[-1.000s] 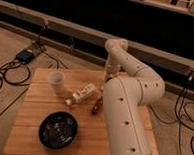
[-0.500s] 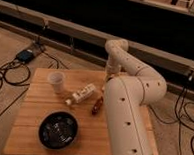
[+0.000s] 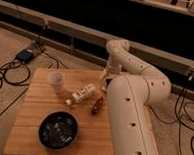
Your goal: Place the eraser on the white sponge
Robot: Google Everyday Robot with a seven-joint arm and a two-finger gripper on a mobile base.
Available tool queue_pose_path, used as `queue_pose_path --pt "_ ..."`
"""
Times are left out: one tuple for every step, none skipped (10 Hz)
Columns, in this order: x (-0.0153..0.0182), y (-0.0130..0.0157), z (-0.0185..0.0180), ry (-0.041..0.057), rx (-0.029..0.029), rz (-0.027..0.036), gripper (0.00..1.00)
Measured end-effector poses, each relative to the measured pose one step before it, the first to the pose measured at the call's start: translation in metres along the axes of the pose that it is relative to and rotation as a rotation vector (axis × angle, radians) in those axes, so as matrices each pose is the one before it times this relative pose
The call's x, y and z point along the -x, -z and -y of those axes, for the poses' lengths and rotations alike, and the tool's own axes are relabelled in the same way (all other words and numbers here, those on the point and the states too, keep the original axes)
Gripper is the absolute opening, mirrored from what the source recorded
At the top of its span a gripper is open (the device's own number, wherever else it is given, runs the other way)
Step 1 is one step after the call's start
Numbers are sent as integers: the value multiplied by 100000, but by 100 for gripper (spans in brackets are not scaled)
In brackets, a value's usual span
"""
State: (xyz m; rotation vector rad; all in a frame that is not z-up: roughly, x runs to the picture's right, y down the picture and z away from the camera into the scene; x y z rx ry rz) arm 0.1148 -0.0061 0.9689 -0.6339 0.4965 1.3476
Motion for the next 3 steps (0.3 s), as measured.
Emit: queue_pose_path --pt "-12 40 150 -132 -92 112 80" --pt "15 -44 -107 154 -11 -78 80" --pt "49 33 -107 126 32 61 80"
